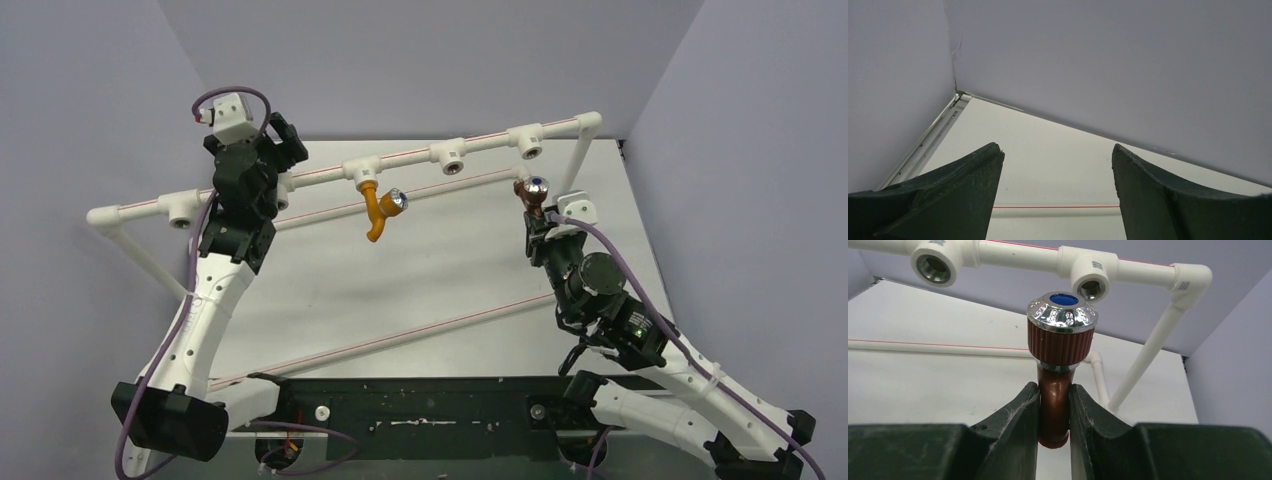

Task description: Install the water faucets

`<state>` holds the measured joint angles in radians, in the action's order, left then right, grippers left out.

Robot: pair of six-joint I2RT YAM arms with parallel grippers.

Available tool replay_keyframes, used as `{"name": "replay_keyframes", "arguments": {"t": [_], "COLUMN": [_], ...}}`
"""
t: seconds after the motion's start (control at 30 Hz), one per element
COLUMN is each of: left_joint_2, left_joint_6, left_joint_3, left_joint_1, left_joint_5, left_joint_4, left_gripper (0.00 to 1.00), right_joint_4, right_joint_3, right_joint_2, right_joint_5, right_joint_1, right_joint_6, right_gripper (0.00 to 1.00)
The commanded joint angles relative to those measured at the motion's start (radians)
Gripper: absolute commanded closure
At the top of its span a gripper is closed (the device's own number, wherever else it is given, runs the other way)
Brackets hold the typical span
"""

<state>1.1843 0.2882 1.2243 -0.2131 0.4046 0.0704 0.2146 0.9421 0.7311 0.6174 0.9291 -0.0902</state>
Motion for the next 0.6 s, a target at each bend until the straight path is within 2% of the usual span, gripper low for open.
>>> {"name": "replay_keyframes", "arguments": {"t": [0.0, 0.2, 0.33, 0.57], "left_joint_2": [-0.021, -0.029, -0.037, -0.033], "left_joint_6": [-0.024, -0.024, -0.015, -0.031], "left_joint_3": [-0.128, -0.155, -0.171, -0.177], "left_joint_1": [0.0, -0.01, -0.023, -0.07], "left_joint_5": [-0.015, -0.015, -0.015, 0.057], "left_joint_4": [0.131, 0.128, 0.11, 0.108], "left_gripper": [0.23, 0.23, 0.23, 0.23], "right_joint_4": [-0.171, -0.267, -0.323, -0.366], "right_joint_3": [-0.036, -0.079, -0.113, -0.136], "right_joint_2": [-0.02, -0.043, -0.065, -0.06], "right_joint_5": [0.008, 0.007, -0.059, -0.28], "right_joint_1": [-0.052, -0.108, -0.155, -0.31], "right_joint_6": [-0.116, -0.236, -0.294, -0.239], "right_gripper": [1.0, 1.0, 1.0, 1.0]}}
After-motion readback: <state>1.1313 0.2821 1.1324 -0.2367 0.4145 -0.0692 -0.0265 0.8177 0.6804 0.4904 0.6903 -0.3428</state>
